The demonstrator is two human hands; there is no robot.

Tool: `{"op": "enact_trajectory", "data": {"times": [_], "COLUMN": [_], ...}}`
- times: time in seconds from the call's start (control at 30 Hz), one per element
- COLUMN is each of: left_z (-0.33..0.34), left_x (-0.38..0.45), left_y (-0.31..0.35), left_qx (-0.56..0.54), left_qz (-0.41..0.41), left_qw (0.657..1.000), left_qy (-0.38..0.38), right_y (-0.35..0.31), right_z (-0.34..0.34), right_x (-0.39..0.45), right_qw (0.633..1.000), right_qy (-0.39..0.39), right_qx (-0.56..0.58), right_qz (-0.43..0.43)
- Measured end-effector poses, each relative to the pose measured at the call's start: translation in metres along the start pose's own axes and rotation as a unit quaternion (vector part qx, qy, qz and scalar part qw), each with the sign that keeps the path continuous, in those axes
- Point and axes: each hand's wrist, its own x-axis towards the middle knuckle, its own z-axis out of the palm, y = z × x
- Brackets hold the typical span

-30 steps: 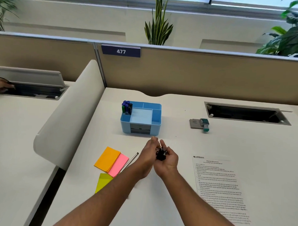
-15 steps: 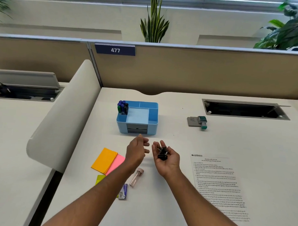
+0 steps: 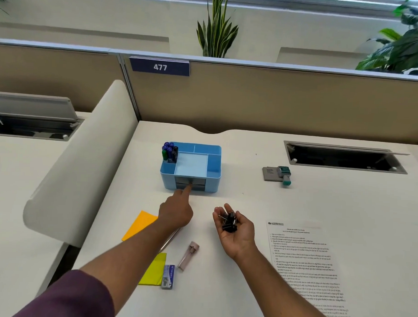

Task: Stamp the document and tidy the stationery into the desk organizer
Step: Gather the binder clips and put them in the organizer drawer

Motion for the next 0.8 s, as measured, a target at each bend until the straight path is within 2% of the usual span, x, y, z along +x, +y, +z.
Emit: {"op": "enact_trajectory", "data": {"times": [0.43, 0.63, 0.8], "left_z": [0.007, 0.014, 0.018], "left_x": [0.008, -0.009, -0.026], "left_y": [-0.007, -0.009, -0.016], "left_qx": [0.012, 0.026, 0.029], "left_qz": [0.008, 0.015, 0.038], "left_qw": [1.0, 0.999, 0.998], "left_qy": [0.005, 0.041, 0.04], "right_y": [0.004, 0.013, 0.022], "right_z": [0.001, 0.033, 0.069], "right_x": [0.013, 0.02, 0.026], "right_qw": [0.999, 0.998, 0.995], "right_qy": [0.018, 0.017, 0.01], "right_qx": [-0.03, -0.058, -0.093], "right_qz": [0.013, 0.017, 0.024]}}
